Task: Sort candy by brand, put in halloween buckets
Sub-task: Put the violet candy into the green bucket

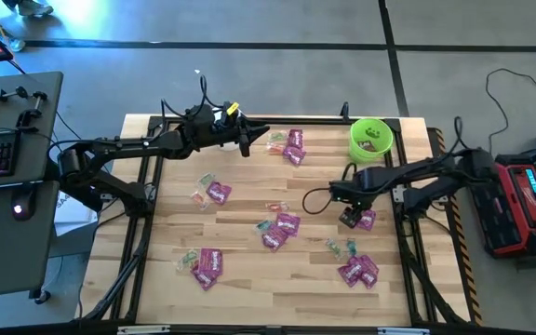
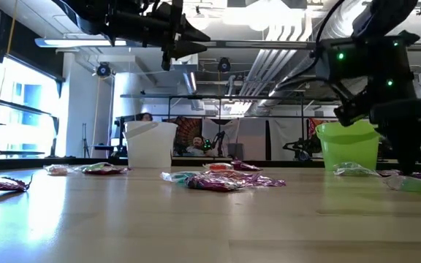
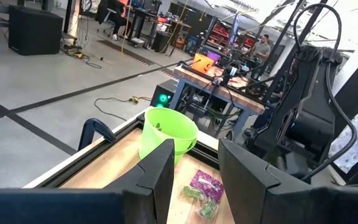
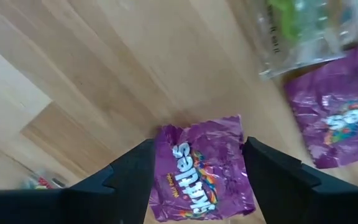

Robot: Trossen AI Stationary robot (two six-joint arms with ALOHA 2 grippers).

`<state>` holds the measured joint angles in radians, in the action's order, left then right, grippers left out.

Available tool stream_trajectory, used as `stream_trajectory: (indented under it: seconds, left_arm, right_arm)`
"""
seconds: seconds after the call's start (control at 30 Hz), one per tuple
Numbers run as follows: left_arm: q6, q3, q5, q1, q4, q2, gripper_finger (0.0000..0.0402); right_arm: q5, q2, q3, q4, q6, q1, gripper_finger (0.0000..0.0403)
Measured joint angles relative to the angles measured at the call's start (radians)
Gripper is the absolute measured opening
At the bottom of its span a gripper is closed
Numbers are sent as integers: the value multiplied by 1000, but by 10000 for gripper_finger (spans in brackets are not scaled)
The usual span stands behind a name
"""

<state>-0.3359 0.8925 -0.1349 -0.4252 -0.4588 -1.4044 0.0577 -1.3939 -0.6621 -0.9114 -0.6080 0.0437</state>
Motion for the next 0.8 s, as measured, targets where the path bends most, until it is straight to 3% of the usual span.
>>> stream_trajectory:
  seconds: [0.27, 0.4, 0.57, 0.8]
  left_arm:
    - [14, 0, 0, 0, 0, 0, 117]
    - [16, 0, 0, 0, 0, 0, 117]
    - [17, 0, 0, 0, 6, 0, 117]
    - [51, 0, 0, 0, 39, 0, 117]
  right_arm:
    - [66, -82, -3, 21, 64, 1, 229]
    - [72, -92, -4, 22, 86, 1, 204]
    - [86, -90, -3, 18, 105, 1, 137]
    - [110, -85, -10, -14, 120, -3, 15]
